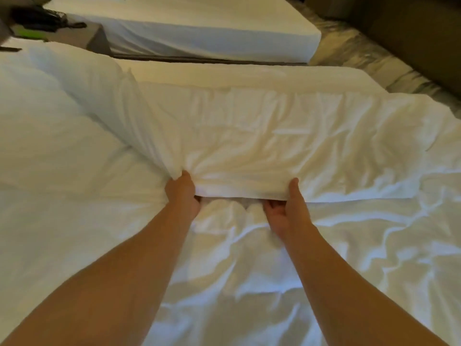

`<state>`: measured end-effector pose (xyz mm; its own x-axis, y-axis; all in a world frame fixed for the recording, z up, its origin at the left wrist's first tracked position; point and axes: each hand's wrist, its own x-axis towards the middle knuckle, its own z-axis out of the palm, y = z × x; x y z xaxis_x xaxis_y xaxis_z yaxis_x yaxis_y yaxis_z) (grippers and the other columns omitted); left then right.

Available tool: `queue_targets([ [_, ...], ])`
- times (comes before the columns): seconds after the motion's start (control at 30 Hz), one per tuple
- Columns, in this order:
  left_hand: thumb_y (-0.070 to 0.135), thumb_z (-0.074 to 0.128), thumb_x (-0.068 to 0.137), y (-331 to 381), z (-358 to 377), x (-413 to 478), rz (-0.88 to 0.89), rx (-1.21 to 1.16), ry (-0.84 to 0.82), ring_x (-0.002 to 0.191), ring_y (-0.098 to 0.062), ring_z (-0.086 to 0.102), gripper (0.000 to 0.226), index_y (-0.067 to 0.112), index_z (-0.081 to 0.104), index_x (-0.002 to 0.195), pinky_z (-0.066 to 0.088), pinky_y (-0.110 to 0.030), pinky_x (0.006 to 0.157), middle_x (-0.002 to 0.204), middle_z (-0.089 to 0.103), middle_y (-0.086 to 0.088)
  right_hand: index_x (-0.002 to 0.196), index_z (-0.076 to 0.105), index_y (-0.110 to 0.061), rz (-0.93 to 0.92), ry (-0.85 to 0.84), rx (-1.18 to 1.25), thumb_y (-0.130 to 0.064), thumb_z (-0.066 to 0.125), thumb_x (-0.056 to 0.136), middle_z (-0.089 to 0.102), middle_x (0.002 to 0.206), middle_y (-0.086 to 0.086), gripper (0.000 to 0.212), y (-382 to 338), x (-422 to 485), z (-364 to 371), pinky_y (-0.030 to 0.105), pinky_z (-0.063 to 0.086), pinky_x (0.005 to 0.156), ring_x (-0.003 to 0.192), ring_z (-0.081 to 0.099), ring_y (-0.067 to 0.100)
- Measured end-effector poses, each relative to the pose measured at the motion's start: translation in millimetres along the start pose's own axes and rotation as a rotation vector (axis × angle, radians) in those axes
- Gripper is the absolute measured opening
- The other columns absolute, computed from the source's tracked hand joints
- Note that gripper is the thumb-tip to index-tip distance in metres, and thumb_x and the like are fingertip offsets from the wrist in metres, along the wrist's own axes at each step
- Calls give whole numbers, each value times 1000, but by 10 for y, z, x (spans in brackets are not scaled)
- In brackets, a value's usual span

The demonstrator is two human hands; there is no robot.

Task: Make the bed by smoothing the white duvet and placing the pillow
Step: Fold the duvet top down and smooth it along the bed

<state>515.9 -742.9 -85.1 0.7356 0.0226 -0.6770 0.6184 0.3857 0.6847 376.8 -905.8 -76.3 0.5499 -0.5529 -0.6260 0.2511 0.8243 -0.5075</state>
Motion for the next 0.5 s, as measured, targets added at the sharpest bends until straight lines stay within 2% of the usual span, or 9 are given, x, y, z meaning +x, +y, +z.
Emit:
queue_targets([
  [0.1,26,57,105,-116,-262,-212,-180,-347,-235,102,-30,70,42,8,51,142,63,-47,71,132,67,-15,133,64,-10,113,-79,-66,-48,78,88,75,123,18,61,466,-123,309,56,53,104,115,71,37],
  [0.17,29,59,103,-147,-331,-274,-249,-391,-352,110,-39,70,45,4,52,141,62,-58,79,127,69,-23,136,61,-10,166,-122,-71,-50,79,85,72,127,22,68,764,-156,503,61,51,104,119,68,42],
  [0.23,33,62,101,-95,-370,-211,-226,-315,-374,112,-40,70,49,4,54,139,60,-59,86,126,70,-23,138,57,-10,183,-95,-12,-48,83,81,71,126,25,73,970,-122,600,67,52,99,117,67,48],
  [0.27,37,68,97,-8,-379,-150,-168,-226,-320,110,-38,71,52,5,56,137,60,-57,87,123,72,-19,138,57,-11,166,-75,3,-46,82,83,72,124,25,70,1036,-109,604,67,52,99,115,68,47],
  [0.33,48,82,82,271,-373,71,15,22,-140,109,-36,70,74,6,54,137,59,-54,92,124,71,-14,130,59,-15,91,-36,23,-40,74,93,76,116,19,47,1076,-59,527,62,51,104,113,70,39],
  [0.37,51,86,74,449,-375,198,114,177,-42,114,-37,66,90,7,47,142,57,-53,97,130,66,-14,125,61,-16,61,-37,33,-36,70,97,79,108,15,36,1074,-40,472,60,50,106,111,70,34],
  [0.43,48,87,74,808,-360,468,316,551,66,130,-40,55,115,10,19,158,50,-48,107,148,48,-20,127,61,-15,50,-49,41,-32,67,99,81,101,12,33,1069,19,373,58,50,107,108,70,31],
  [0.5,37,80,85,1073,-371,646,459,955,113,138,-41,46,118,6,-5,161,43,-44,109,157,30,-26,134,58,-15,43,-51,30,-32,67,98,79,110,13,40,1064,12,343,57,54,103,109,71,31],
])
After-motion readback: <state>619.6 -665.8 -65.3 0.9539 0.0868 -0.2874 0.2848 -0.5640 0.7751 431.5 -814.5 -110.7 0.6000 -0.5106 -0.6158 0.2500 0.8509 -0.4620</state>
